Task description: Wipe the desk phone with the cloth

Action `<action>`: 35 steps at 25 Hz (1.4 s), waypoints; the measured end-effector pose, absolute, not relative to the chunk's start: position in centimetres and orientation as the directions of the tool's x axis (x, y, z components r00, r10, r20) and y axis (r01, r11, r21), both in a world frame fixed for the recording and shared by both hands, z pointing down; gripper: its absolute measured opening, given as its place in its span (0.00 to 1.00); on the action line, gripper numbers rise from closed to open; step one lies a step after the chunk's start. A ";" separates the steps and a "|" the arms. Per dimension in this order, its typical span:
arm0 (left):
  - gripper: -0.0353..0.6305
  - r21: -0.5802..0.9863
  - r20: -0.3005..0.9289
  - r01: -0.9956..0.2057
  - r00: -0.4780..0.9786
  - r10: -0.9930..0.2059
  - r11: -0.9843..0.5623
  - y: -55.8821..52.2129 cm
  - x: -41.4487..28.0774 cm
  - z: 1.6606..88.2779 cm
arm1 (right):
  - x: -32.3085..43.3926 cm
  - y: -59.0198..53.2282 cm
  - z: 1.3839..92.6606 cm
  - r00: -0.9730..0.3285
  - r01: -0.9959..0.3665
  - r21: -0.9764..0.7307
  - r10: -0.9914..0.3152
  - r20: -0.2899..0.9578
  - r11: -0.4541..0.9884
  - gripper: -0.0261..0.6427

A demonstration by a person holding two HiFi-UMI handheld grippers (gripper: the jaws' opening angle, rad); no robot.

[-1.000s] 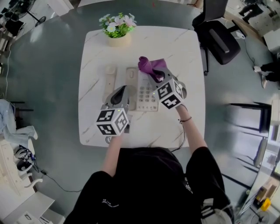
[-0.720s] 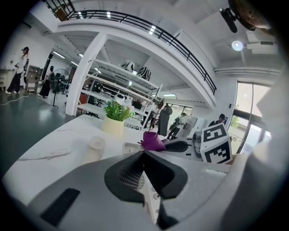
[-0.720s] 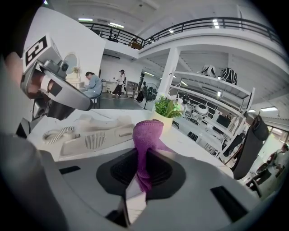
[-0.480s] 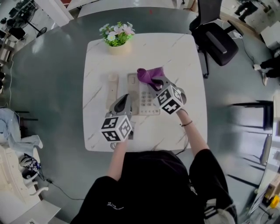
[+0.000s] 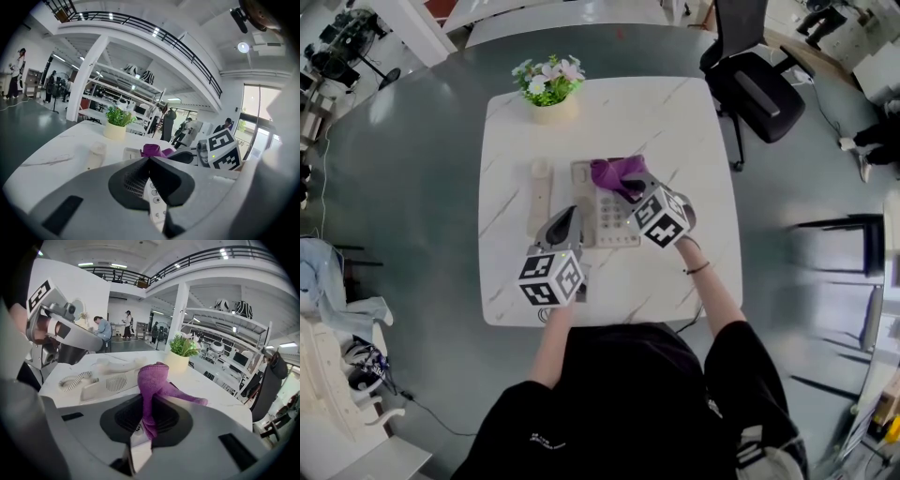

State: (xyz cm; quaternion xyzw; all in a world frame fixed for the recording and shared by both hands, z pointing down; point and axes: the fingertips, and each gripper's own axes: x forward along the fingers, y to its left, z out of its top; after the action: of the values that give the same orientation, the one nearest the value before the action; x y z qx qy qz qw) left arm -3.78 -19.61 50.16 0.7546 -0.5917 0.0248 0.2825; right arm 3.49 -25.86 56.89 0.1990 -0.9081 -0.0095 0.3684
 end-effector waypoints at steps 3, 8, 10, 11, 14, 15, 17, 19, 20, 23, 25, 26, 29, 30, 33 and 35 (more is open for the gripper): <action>0.05 0.394 0.365 -0.908 0.298 -0.882 -0.144 -19.2 -3.7 49.6 | 3.7 -25.3 56.9 -0.646 -0.353 0.155 -0.360 0.673 0.923 0.09; 0.05 0.388 0.362 -0.910 0.294 -0.885 -0.143 -19.0 -4.0 49.5 | 3.7 -24.8 57.1 -0.646 -0.355 0.146 -0.356 0.675 0.923 0.09; 0.05 0.388 0.362 -0.910 0.294 -0.885 -0.144 -18.8 -3.9 49.4 | 3.8 -24.6 57.1 -0.647 -0.357 0.137 -0.350 0.678 0.924 0.09; 0.05 0.388 0.361 -0.910 0.295 -0.884 -0.145 -18.8 -3.9 49.4 | 3.8 -24.5 57.1 -0.647 -0.358 0.134 -0.350 0.678 0.924 0.09; 0.05 0.387 0.361 -0.910 0.300 -0.883 -0.150 -18.5 -3.8 49.4 | 3.8 -24.3 56.9 -0.648 -0.360 0.136 -0.352 0.675 0.923 0.09; 0.05 0.387 0.362 -0.909 0.301 -0.882 -0.152 -18.5 -3.7 49.4 | 3.8 -24.2 56.9 -0.646 -0.361 0.135 -0.352 0.677 0.923 0.09; 0.05 0.386 0.364 -0.909 0.304 -0.880 -0.154 -18.3 -3.7 49.5 | 3.9 -24.0 57.1 -0.643 -0.362 0.131 -0.349 0.681 0.923 0.09; 0.05 0.386 0.365 -0.909 0.308 -0.879 -0.158 -18.1 -3.7 49.6 | 3.9 -23.7 57.2 -0.643 -0.361 0.127 -0.346 0.684 0.924 0.09; 0.05 0.387 0.363 -0.908 0.310 -0.878 -0.161 -18.1 -3.7 49.7 | 3.9 -23.5 57.2 -0.643 -0.362 0.128 -0.347 0.682 0.923 0.09; 0.05 0.389 0.362 -0.906 0.315 -0.877 -0.165 -17.7 -3.8 49.6 | 3.9 -23.3 57.0 -0.644 -0.368 0.130 -0.353 0.679 0.921 0.09; 0.05 0.388 0.364 -0.906 0.317 -0.876 -0.166 -17.5 -3.9 49.6 | 3.9 -23.2 56.9 -0.641 -0.373 0.128 -0.355 0.680 0.919 0.09; 0.05 0.388 0.366 -0.907 0.317 -0.875 -0.167 -17.5 -4.0 49.7 | 3.9 -23.0 57.0 -0.640 -0.376 0.124 -0.354 0.682 0.918 0.09; 0.05 0.385 0.367 -0.907 0.320 -0.874 -0.170 -17.4 -4.1 49.8 | 4.0 -22.5 57.1 -0.645 -0.368 0.110 -0.339 0.684 0.923 0.09; 0.05 0.386 0.366 -0.907 0.321 -0.873 -0.171 -17.4 -4.1 49.9 | 4.0 -22.3 57.2 -0.648 -0.363 0.106 -0.332 0.686 0.926 0.09; 0.05 0.390 0.360 -0.903 0.330 -0.873 -0.180 -17.4 -3.9 49.8 | 4.1 -21.6 57.4 -0.648 -0.359 0.099 -0.324 0.690 0.928 0.09; 0.05 0.392 0.358 -0.901 0.336 -0.871 -0.187 -17.3 -3.8 49.7 | 4.2 -21.4 57.4 -0.646 -0.361 0.097 -0.324 0.691 0.928 0.09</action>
State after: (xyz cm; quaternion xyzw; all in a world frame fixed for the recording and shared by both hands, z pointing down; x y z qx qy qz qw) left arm -3.75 -17.31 49.70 0.7698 -0.5755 0.0270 0.2748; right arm 4.17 -21.35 57.39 0.1886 -0.9069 0.0246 0.3760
